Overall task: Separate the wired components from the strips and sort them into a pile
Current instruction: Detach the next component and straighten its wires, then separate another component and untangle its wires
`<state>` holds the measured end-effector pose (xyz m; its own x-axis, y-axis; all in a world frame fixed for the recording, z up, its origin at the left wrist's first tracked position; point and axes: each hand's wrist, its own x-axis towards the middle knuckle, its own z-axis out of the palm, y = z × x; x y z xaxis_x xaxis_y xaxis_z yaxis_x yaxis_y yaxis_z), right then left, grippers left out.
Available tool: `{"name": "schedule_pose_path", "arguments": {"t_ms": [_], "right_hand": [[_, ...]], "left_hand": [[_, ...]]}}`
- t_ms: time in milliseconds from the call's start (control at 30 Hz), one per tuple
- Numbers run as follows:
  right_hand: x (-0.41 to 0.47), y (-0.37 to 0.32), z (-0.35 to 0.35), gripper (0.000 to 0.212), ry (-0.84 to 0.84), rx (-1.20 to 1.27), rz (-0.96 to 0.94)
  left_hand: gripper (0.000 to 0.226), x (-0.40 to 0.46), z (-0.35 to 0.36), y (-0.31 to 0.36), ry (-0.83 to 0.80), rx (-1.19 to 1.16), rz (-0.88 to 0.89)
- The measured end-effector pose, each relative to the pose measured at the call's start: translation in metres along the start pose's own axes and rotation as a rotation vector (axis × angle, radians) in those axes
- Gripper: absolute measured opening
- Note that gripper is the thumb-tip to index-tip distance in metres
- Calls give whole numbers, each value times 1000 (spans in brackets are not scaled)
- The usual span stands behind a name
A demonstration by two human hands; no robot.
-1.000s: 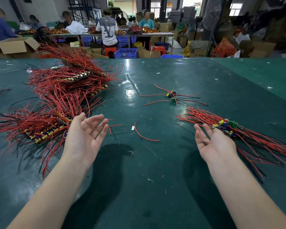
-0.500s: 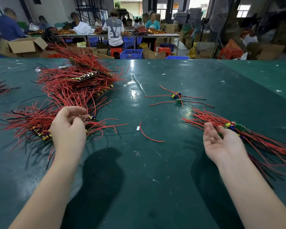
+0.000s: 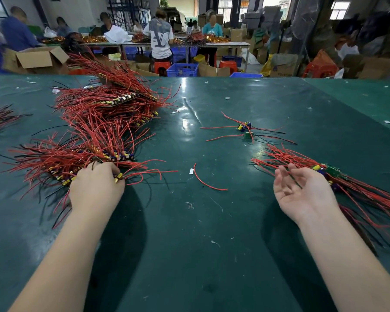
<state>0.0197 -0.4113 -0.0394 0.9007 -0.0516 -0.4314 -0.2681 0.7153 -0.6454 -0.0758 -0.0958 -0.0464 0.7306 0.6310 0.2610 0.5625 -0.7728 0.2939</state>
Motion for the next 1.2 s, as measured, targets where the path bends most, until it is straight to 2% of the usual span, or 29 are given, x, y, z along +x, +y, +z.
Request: {"name": "schedule_pose_path", "arguments": {"t_ms": [200,367,500,633,700,800,900,1033,1100,1200], "right_hand": [[-4,7,3,18,-48,-39,43],[-8,12,7,18,-82,-51,87],[-16,22,13,18,-206,-207,160],[-26,35,16,13,-448,-511,195],[-31,43,18,15,-529,-613,174],[-38,54,21,12,-640,-669,192],[-39,55,21,16,-645,-641,199],[-38,55,19,18,-682,-653,181],[-38,58,19,15,-682,-632,134],[-35,60,17,14,-627,-582,-8]], "left_hand": [[7,-3,2,8,1,-32,85],[5,-6,0,15,123,-223,168],[4,-25,5,43,65,-556,364],[6,-41,10,62,-132,-1024,273],[8,-47,10,67,-217,-1164,252],[14,-56,12,74,-270,-1135,375],[21,-62,13,79,-295,-1067,501],[52,-64,11,77,-345,-1017,628],[48,-65,9,76,-269,-973,704],[34,-63,8,76,-56,-858,755]]}}
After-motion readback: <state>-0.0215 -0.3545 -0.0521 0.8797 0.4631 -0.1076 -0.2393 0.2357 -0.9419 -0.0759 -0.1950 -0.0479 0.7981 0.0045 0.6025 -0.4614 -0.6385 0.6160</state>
